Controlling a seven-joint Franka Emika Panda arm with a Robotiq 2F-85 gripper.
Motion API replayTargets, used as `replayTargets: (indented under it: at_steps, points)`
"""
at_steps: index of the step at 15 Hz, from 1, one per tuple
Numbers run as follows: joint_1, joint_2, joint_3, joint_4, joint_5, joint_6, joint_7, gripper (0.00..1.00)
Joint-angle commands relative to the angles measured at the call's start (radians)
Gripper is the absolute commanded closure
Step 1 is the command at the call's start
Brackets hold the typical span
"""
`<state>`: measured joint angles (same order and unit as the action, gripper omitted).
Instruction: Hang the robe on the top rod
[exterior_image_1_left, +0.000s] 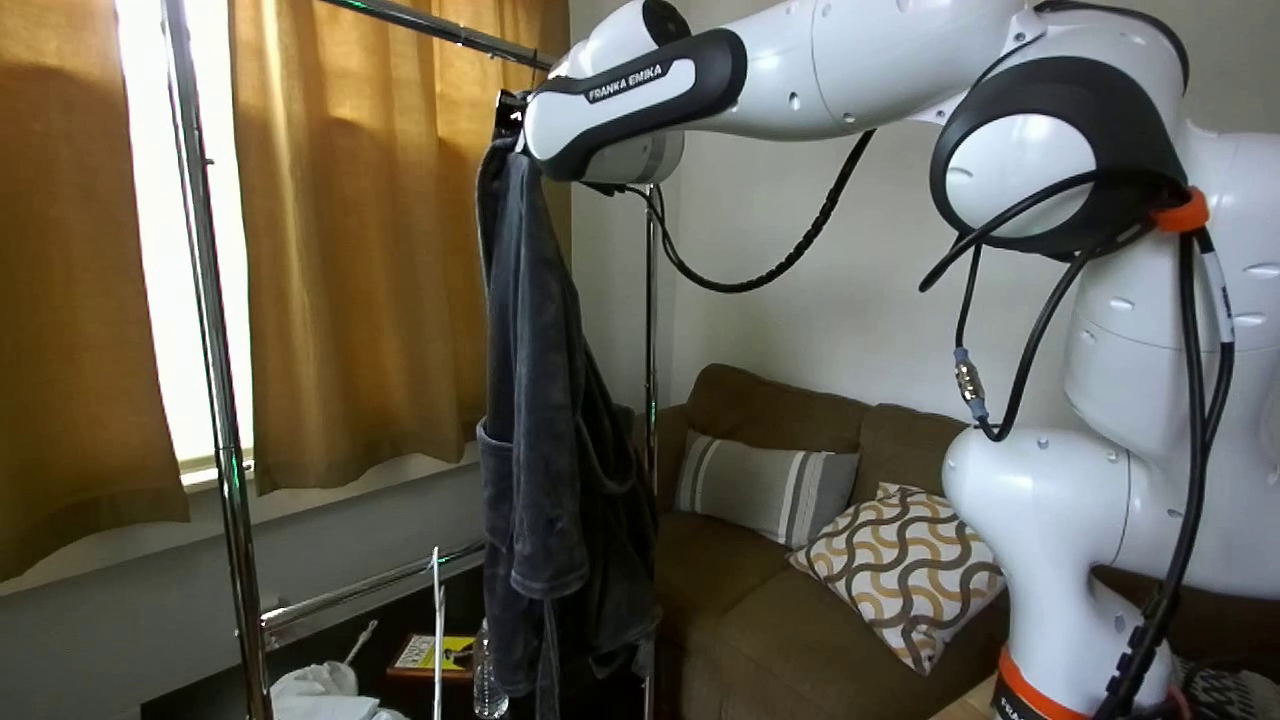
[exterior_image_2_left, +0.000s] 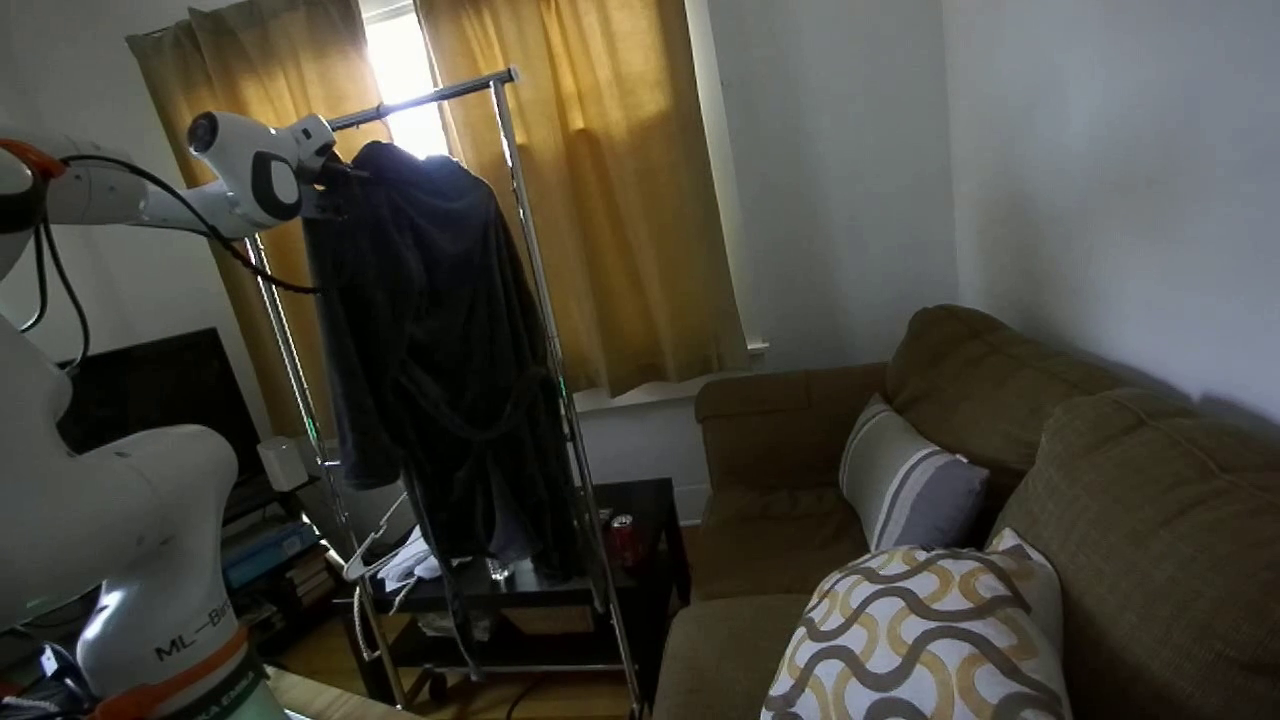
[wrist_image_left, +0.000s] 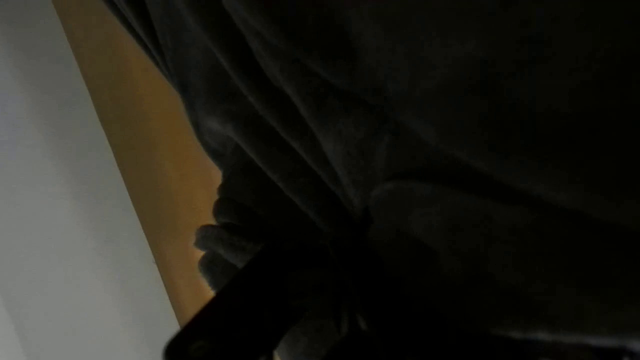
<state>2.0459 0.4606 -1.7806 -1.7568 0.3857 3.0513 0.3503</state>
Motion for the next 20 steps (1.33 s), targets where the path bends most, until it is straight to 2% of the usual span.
replayTargets:
  at_steps: [1, 6, 8, 11, 16, 20]
  points:
    - [0.020, 0.023, -0.026, 0.031, -0.019, -0.064, -0.014, 0.48]
    - [0.090, 0.196, -0.177, -0.010, -0.024, -0.200, 0.044, 0.10]
    - [0.125, 0.242, -0.235, -0.026, -0.023, -0.259, 0.048, 0.00]
    - [0.160, 0.308, -0.302, -0.051, -0.011, -0.332, 0.070, 0.00]
    - [0.178, 0.373, -0.363, -0.055, 0.004, -0.484, 0.129, 0.00]
    - [0.221, 0.397, -0.412, -0.062, 0.020, -0.522, 0.133, 0.00]
